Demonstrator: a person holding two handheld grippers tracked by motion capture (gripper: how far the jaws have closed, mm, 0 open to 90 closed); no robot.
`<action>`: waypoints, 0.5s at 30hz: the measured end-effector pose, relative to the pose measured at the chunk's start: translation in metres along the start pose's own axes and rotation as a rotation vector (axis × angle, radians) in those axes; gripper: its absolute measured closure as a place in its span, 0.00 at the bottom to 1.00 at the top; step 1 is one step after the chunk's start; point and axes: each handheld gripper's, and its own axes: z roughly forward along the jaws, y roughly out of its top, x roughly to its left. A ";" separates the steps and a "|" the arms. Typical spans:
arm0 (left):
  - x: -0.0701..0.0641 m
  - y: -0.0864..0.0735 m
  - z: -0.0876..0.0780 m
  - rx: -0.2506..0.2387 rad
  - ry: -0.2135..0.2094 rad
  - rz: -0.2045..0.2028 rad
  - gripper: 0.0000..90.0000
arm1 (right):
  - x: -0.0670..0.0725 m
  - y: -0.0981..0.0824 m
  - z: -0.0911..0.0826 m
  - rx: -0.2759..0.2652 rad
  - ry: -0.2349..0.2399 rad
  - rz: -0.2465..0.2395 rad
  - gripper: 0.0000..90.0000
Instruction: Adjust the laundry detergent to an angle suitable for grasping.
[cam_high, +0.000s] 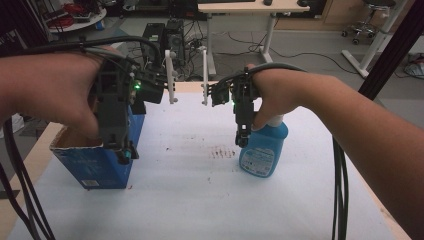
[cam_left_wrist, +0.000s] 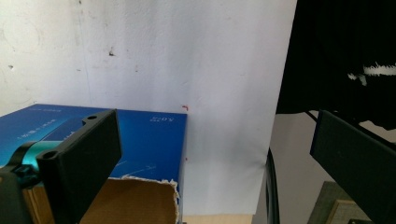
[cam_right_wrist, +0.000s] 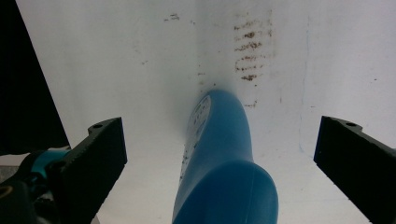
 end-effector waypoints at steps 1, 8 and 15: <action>0.000 0.000 0.000 0.000 0.000 0.000 0.02 | 0.000 0.000 0.000 0.000 0.000 0.000 0.02; 0.000 0.002 0.001 0.001 -0.004 -0.005 0.02 | 0.001 -0.001 -0.002 -0.004 0.001 -0.001 0.02; -0.002 0.003 0.000 0.004 -0.004 0.000 0.02 | 0.002 0.000 -0.003 -0.010 -0.003 -0.008 0.02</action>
